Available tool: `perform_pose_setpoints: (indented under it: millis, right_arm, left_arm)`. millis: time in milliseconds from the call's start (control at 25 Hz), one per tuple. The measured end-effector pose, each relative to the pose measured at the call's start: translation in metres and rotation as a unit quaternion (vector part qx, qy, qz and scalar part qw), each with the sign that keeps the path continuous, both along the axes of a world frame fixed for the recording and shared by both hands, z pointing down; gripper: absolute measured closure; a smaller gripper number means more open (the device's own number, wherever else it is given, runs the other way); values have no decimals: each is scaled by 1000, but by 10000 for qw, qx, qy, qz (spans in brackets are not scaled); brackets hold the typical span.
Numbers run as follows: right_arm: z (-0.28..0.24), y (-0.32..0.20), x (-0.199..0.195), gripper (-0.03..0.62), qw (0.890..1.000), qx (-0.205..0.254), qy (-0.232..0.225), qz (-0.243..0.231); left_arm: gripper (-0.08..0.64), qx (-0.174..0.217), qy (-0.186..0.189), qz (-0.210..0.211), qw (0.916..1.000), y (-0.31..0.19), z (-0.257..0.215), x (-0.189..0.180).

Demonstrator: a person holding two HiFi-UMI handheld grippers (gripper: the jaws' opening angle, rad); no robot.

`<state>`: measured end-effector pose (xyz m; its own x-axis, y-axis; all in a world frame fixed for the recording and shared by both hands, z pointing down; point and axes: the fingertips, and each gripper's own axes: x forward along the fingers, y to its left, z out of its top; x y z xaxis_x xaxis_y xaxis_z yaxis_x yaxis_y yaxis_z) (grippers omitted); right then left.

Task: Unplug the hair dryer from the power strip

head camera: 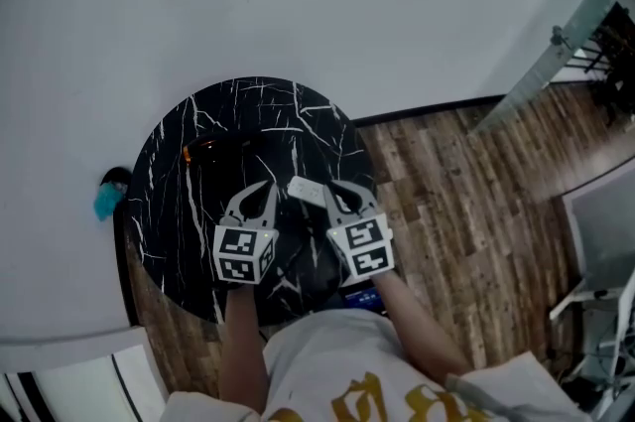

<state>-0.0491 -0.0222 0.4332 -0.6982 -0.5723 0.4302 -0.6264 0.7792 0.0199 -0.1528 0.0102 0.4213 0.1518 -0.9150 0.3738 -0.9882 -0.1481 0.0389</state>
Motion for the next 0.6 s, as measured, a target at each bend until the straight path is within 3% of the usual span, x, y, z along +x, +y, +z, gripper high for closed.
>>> perform_pose_setpoints:
  millis: [200,400,600]
  right_arm:
    - [-3,2,7,594,9999,-71,-65,107]
    - [-9,6,14,594,9999,-8,-77,130]
    - [-12,5,24,594,9998,49,-52,166]
  left_arm:
    - [560,228,288,357,9987,5,-8,16]
    - [560,267,403,392,9981,3,-13,23]
    - [560,405,-69,640,9971,8,-19,38]
